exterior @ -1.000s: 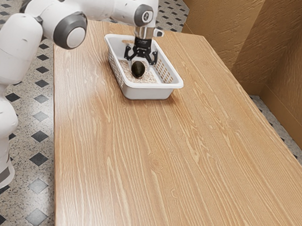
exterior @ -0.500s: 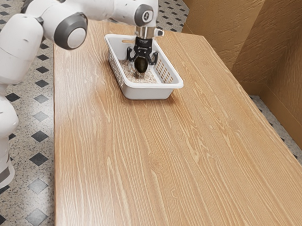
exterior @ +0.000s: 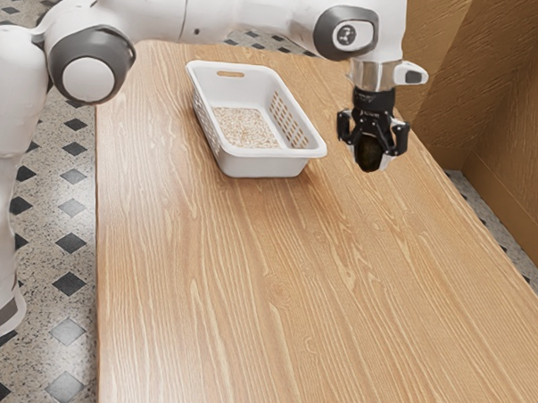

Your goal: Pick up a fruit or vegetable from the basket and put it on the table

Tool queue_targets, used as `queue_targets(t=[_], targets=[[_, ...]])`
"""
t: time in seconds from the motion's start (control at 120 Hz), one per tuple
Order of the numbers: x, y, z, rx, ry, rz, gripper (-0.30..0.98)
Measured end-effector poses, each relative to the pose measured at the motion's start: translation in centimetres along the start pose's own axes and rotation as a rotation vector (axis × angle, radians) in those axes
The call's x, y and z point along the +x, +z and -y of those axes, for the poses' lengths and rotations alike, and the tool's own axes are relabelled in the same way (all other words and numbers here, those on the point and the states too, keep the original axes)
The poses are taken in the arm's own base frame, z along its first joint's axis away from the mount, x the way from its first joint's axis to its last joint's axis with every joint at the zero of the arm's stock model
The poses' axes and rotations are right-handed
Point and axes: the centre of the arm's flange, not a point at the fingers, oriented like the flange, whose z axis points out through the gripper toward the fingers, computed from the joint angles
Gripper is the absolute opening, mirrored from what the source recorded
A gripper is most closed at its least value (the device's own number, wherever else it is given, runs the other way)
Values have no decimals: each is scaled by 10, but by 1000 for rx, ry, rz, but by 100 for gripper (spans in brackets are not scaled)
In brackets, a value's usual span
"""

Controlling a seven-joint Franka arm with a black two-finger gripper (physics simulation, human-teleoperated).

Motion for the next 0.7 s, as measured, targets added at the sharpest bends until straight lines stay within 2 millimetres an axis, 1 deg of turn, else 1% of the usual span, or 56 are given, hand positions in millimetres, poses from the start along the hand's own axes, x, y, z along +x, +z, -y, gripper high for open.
queue_targets(t=[0.117, 0.133, 0.192, 0.242, 0.3, 0.383, 0.433, 0.483, 0.533, 0.608, 0.65, 0.7], targets=[[-7, 4, -11, -7, -12, 7, 33], [-10, 4, -14, -9, -11, 9, 38], [-18, 4, -24, -21, -7, 17, 48], [-24, 4, -31, -27, -5, 21, 54], [-26, 3, -33, -32, -13, 21, 59], [-32, -7, -38, -50, -39, 13, 63], [-42, -15, -45, -53, -62, 4, 65], [-54, -30, -51, -50, -100, -19, 66], [-59, -41, -49, -38, -167, -37, 67], [-59, -46, -43, -9, -278, -52, 67], [-60, -47, -42, 2, -339, -56, 68], [-61, -41, -39, 22, -413, -49, 68]])
